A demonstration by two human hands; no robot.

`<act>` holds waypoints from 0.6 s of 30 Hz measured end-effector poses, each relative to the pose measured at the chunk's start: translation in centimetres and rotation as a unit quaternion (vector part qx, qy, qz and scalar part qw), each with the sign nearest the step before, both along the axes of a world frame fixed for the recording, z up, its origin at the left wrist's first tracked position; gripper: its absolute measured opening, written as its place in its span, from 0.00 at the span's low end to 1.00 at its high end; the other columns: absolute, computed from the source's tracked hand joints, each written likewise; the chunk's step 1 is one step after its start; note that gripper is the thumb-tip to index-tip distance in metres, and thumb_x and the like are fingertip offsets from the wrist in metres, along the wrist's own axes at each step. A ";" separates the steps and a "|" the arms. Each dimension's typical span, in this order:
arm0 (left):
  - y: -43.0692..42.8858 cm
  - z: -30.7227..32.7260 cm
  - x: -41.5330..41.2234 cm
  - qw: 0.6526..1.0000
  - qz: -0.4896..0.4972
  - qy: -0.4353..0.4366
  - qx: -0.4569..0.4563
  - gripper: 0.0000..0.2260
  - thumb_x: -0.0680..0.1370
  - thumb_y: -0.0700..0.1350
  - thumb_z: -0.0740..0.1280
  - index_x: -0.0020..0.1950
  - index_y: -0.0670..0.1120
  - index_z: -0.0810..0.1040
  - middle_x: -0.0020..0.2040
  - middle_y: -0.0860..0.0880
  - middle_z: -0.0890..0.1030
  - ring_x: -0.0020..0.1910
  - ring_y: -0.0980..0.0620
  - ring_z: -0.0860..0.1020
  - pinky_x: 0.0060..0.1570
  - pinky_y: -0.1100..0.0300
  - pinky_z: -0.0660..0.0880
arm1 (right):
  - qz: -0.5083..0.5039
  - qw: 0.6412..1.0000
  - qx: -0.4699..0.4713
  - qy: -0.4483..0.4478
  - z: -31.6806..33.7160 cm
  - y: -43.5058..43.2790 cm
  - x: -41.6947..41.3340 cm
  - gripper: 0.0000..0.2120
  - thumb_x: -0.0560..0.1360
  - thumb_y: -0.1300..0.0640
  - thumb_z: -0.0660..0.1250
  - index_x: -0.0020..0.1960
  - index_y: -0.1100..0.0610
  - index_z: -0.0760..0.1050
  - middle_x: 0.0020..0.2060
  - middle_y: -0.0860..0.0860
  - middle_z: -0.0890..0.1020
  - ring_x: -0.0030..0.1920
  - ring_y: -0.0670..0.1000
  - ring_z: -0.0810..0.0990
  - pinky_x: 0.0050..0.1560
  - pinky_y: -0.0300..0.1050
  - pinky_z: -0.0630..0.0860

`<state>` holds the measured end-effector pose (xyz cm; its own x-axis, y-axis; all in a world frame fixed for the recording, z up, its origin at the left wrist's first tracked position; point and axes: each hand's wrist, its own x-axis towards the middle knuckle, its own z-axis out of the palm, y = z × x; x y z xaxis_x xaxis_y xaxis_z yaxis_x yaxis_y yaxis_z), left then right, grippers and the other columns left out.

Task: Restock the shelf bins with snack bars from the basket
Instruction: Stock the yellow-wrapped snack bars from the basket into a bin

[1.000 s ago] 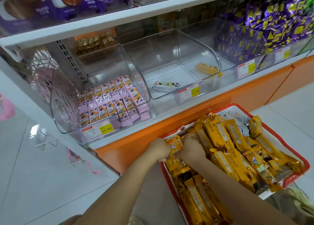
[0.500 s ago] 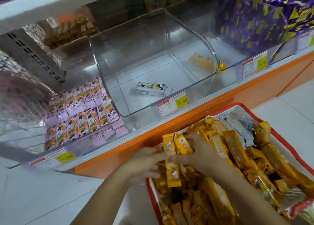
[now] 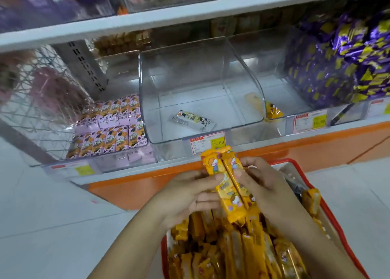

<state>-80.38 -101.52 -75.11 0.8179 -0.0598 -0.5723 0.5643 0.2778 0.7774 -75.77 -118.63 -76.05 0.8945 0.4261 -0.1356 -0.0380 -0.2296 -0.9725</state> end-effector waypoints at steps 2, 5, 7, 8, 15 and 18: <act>-1.5 0.7 -0.5 0.999 0.037 -0.027 0.002 0.16 0.68 0.46 0.69 0.54 0.43 0.80 0.48 0.43 0.85 0.44 0.47 0.84 0.45 0.58 0.81 | 0.046 0.998 0.002 -0.042 0.5 -0.9 -0.5 0.17 0.72 0.45 0.64 0.59 0.45 0.74 0.50 0.36 0.82 0.51 0.35 0.79 0.48 0.29 0.72; -3.9 1.3 -1.1 0.994 0.083 -0.062 0.017 0.06 0.70 0.44 0.70 0.45 0.44 0.82 0.38 0.48 0.84 0.34 0.54 0.82 0.36 0.64 0.79 | 0.083 0.990 -0.043 -0.107 1.0 -2.6 -1.1 0.30 0.67 0.39 0.73 0.66 0.39 0.69 0.56 0.37 0.77 0.57 0.30 0.72 0.53 0.22 0.66; -5.5 1.4 -1.3 0.992 0.100 -0.078 0.027 0.02 0.70 0.42 0.70 0.39 0.44 0.81 0.35 0.49 0.83 0.31 0.56 0.81 0.33 0.66 0.77 | 0.056 0.970 -0.111 -0.210 1.1 -3.8 -1.5 0.36 0.64 0.38 0.74 0.69 0.39 0.65 0.56 0.41 0.70 0.56 0.30 0.68 0.53 0.19 0.61; -6.2 1.4 -1.2 0.991 0.102 -0.084 0.032 0.04 0.68 0.43 0.71 0.40 0.43 0.81 0.36 0.48 0.84 0.31 0.56 0.81 0.32 0.66 0.77 | 0.031 0.958 -0.131 -0.252 1.2 -4.4 -1.7 0.35 0.65 0.39 0.74 0.69 0.40 0.65 0.53 0.43 0.68 0.53 0.34 0.69 0.52 0.20 0.61; -8.8 4.5 1.9 0.979 0.093 -0.162 0.083 0.11 0.73 0.44 0.69 0.51 0.39 0.79 0.46 0.43 0.84 0.42 0.52 0.83 0.48 0.59 0.80 | -0.036 0.949 -0.161 -0.270 4.4 -7.9 2.0 0.20 0.64 0.44 0.72 0.54 0.47 0.76 0.42 0.42 0.72 0.42 0.43 0.72 0.39 0.30 0.66; -6.7 5.1 5.3 0.885 0.122 -0.253 0.370 0.05 0.76 0.39 0.68 0.43 0.48 0.79 0.39 0.50 0.83 0.37 0.58 0.80 0.44 0.65 0.75 | -0.087 0.958 -0.152 -0.228 6.4 -9.2 6.6 0.09 0.68 0.52 0.73 0.39 0.54 0.75 0.34 0.50 0.76 0.33 0.48 0.73 0.32 0.39 0.65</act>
<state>-75.10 -108.26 -69.98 0.9174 0.3930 0.0623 0.0856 -0.3480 0.9336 -69.16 -127.83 -69.63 0.9444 0.2676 0.1912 0.3105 -0.5332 -0.7870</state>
